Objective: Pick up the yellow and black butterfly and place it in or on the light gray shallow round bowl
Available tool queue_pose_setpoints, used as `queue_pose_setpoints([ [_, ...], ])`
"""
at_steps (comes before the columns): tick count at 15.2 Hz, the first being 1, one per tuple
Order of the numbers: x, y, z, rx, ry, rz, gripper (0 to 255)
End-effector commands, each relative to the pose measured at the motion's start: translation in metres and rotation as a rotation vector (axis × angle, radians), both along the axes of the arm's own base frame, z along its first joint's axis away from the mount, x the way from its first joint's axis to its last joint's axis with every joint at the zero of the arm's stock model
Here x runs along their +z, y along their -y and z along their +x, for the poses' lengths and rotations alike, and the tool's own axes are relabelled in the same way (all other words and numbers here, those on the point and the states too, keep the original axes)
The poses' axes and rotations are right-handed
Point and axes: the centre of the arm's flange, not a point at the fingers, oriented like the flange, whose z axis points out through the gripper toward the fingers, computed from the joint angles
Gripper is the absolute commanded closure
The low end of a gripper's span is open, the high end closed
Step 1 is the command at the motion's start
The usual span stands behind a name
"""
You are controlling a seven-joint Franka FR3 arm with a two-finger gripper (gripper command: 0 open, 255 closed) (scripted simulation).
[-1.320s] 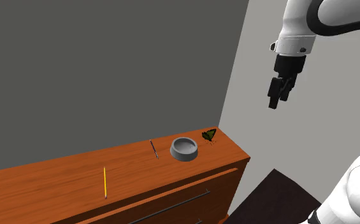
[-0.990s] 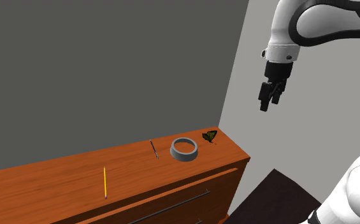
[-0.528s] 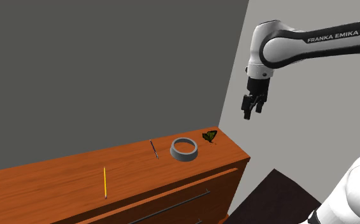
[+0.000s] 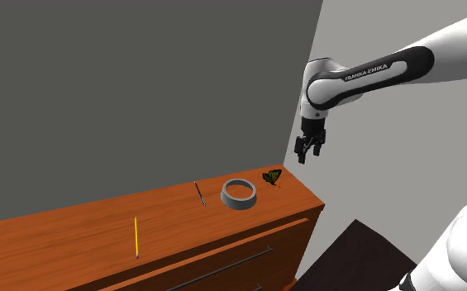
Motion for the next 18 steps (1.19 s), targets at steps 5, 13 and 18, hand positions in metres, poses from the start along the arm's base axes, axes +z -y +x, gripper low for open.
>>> queue_pose_setpoints([
  [5, -0.062, 0.023, 0.048, -0.018, -0.021, 0.008, 0],
  [13, -0.147, 0.055, 0.11, -0.042, -0.051, 0.019, 0],
  [18, -0.2, 0.076, 0.147, -0.057, -0.069, 0.025, 0],
])
